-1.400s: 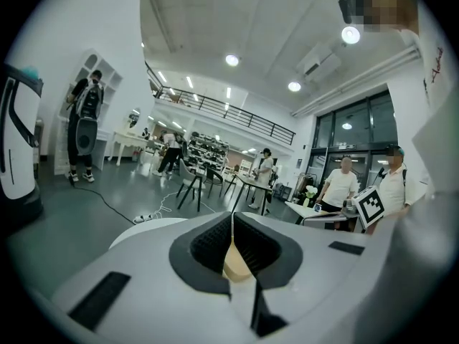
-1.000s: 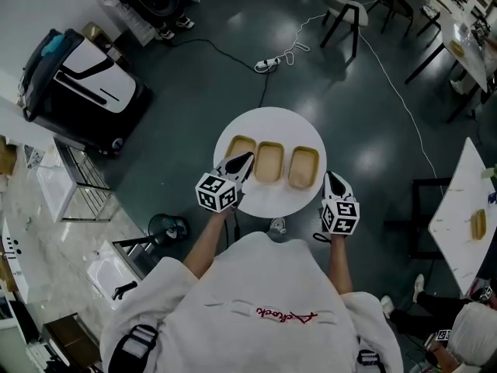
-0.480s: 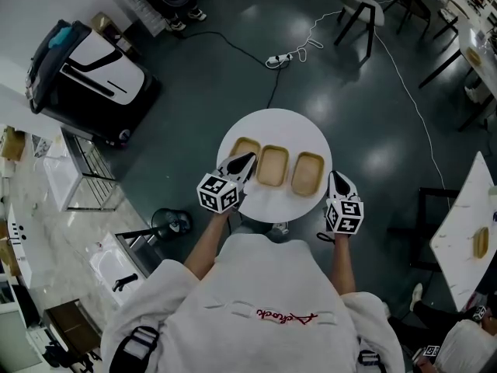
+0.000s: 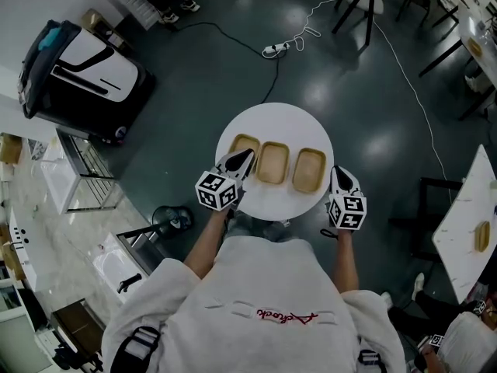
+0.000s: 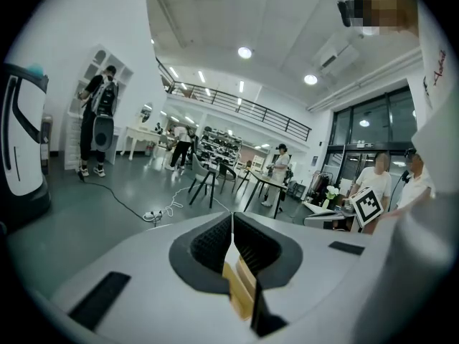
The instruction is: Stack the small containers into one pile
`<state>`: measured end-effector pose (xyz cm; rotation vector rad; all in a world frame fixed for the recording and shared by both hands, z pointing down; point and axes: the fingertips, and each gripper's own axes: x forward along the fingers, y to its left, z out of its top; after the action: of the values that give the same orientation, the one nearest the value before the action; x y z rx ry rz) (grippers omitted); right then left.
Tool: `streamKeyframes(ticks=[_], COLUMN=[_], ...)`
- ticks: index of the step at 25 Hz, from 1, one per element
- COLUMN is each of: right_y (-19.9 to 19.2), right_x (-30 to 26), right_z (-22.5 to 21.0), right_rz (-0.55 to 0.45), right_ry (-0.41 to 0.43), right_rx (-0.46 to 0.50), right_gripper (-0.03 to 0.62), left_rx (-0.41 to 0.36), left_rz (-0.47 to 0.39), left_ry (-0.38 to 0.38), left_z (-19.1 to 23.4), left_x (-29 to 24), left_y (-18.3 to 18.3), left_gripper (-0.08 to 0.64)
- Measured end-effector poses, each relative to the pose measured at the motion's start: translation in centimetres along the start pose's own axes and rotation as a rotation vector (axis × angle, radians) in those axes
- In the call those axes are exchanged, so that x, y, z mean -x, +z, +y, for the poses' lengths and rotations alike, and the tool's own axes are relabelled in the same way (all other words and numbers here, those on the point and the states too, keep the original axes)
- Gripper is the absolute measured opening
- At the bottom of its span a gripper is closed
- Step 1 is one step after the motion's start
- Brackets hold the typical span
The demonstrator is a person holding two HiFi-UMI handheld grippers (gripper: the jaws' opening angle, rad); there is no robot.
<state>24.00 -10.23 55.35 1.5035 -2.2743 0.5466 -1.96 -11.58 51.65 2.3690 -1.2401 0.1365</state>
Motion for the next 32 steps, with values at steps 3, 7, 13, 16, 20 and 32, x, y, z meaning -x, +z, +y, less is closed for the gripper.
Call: streamKeyframes(ticks=[3,7,13,16,20,32], right_y=[-0.4,-0.7,-1.0,-1.3,-1.7,-6.2], right_x=[-0.4,-1.1,-2.7,-3.1,-3.6,-3.2], right_z=[0.3,1.4,3.4,4.5,5.0,2.6], right_rz=[0.008,0.020,0.045,0.056,0.063,0.140], right_ry=[-0.023,-0.053,-0.099,-0.116,-0.130,-0.162], right_rx=[-0.013,-0.032,-0.048,-0.056,-0.074,-0.133], right_gripper=[0.020,0.020,0.020,0.020,0.020,0.020], left_rx=[0.009,0.031,0.048,0.050,0.049,0.050], left_rz=[0.011,0.028,0.048,0.068,0.095,0.174], left_ry=[-0.012,-0.024,-0.052,-0.072,-0.095,-0.130], left_z=[1.0,2.9,6.0,7.0,7.5,5.7], left_x=[-0.1,0.4,1.1,1.2,0.7,-1.9], left_y=[-0.5,-1.1,-1.1,-1.5,-2.1,-5.3], left_gripper=[0.020,0.020,0.020,0.020,0.020,0.020])
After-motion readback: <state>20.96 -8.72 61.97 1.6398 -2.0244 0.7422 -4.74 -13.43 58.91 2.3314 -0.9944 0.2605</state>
